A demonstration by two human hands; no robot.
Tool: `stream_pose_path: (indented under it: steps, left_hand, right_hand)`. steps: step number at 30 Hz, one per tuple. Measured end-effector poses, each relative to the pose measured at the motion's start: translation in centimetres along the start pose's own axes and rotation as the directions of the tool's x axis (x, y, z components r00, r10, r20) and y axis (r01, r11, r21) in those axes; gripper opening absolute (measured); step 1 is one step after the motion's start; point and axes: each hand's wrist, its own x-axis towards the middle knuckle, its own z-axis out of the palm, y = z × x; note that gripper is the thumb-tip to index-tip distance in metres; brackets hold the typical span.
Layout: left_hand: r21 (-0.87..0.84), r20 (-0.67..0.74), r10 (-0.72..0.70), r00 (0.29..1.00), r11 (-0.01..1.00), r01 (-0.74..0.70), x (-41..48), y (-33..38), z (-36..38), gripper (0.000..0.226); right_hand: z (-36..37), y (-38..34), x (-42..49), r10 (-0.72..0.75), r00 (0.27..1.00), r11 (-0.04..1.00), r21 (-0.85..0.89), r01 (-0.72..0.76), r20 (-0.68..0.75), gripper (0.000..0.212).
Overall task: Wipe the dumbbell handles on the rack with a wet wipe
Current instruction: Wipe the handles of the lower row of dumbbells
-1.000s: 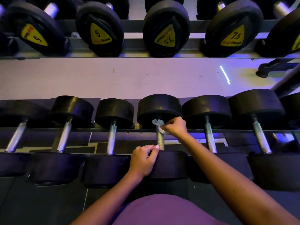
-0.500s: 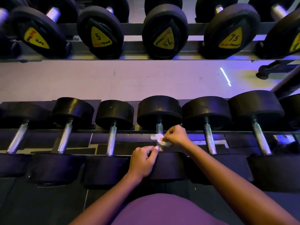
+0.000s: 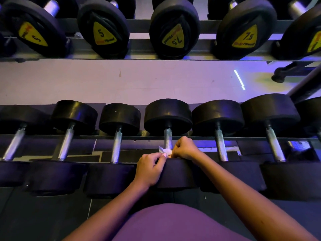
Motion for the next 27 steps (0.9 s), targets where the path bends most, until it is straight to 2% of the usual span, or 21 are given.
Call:
stream_pose_path:
  steps: [4, 9, 12, 16, 19, 22, 25, 27]
  left_hand:
    - [-0.023, 0.01, -0.001, 1.0, 1.0, 0.001, 0.0, -0.1, 0.0, 0.045]
    - [-0.035, 0.042, -0.005, 0.999, 0.999, 0.006, 0.0, -0.3, 0.2, 0.053]
    - [-0.061, 0.052, -0.009, 0.999, 0.998, 0.012, 0.0, -0.4, 0.2, 0.055]
    - [-0.031, 0.033, -0.002, 0.999, 1.0, 0.003, 0.0, -0.1, 0.1, 0.049]
    - [0.007, 0.01, 0.002, 1.0, 1.0, -0.002, 0.0, 0.0, 0.0, 0.044]
    - [0.015, 0.023, -0.008, 1.0, 1.0, 0.008, 0.1, -0.2, 0.1, 0.051]
    - [-0.001, 0.021, -0.007, 1.0, 1.0, 0.007, 0.2, -0.1, 0.1, 0.052]
    - [-0.006, 0.02, -0.006, 1.0, 1.0, 0.006, 0.2, -0.1, 0.0, 0.051]
  right_hand:
    - [-0.2, -0.1, 0.6, 0.019, 0.998, 0.999, 0.047, -0.016, -0.065, 0.015]
    - [-1.4, -2.1, 1.7, -0.045, 0.961, 0.986, 0.143, 0.087, -0.273, 0.008]
    - [-1.4, -2.7, 2.0, -0.055, 0.951, 0.98, 0.168, 0.111, -0.305, 0.006]
    - [-0.6, -1.5, 1.1, -0.023, 0.966, 0.99, 0.125, 0.057, -0.257, 0.012]
    - [-0.2, -0.1, -0.1, -0.004, 0.994, 1.0, 0.029, 0.007, -0.11, 0.008]
    - [-0.4, 0.2, -0.8, 0.026, 1.0, 0.997, 0.067, -0.026, 0.01, 0.011]
    - [-0.5, 0.1, -0.3, 0.028, 1.0, 0.997, 0.066, -0.029, 0.009, 0.009]
    - [-0.5, -0.1, 0.2, 0.013, 0.998, 0.996, 0.085, -0.008, -0.062, 0.005]
